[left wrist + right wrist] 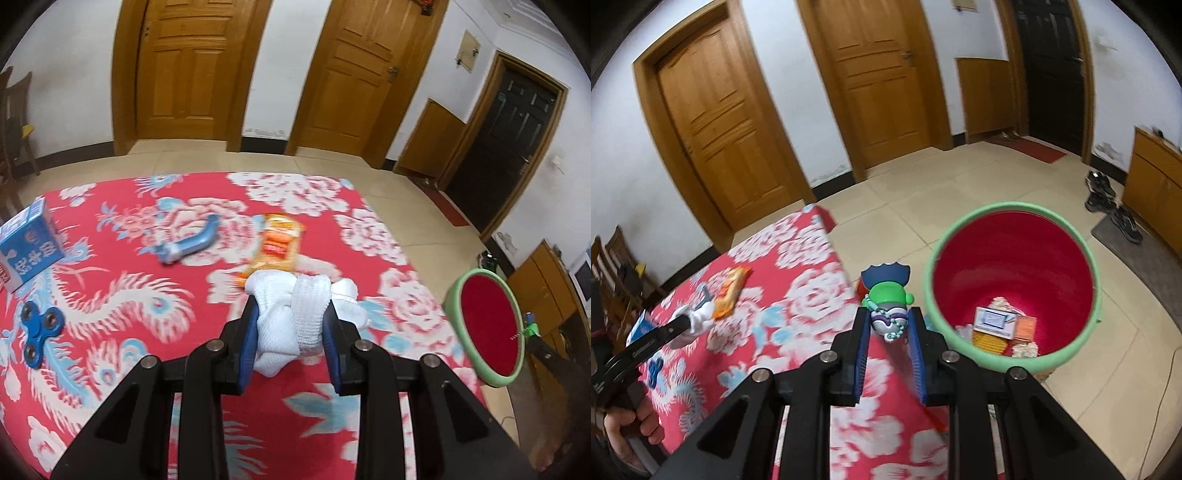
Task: Collect trash
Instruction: 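Carry socks and green toy over the red bucket and open both grippers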
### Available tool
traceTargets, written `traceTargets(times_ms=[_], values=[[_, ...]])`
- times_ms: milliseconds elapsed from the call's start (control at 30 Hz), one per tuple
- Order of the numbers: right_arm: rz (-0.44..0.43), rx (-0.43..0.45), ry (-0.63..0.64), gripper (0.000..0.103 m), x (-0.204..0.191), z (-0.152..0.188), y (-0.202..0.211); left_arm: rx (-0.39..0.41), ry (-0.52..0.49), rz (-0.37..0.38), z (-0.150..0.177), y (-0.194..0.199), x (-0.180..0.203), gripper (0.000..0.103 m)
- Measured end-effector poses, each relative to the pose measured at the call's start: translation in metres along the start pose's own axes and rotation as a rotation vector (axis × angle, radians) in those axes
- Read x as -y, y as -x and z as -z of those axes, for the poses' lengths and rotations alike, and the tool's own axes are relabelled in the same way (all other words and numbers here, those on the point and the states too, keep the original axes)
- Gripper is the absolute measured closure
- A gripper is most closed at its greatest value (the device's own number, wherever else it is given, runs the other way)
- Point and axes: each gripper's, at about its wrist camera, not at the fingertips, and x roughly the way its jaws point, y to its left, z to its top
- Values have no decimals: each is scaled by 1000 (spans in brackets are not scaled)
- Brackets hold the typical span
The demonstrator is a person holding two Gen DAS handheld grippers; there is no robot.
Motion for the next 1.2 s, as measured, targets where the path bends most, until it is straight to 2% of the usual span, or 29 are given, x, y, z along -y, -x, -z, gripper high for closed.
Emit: traceTargets(times_ms=[567,900,1033,1200], values=[[72,-21,-148,80,88,1,-29,-86,-103,129,0,-26,96,72],[80,-27,-198,78,120,3,-38,-118,-212,188,6,-45,158,72],[94,-9,-207,73,132,3,-36,-135,-248,205,11,-55,181,72],[93,-3,-231,72,145,6,-32,-154,-290,221,17,-66,207,71]])
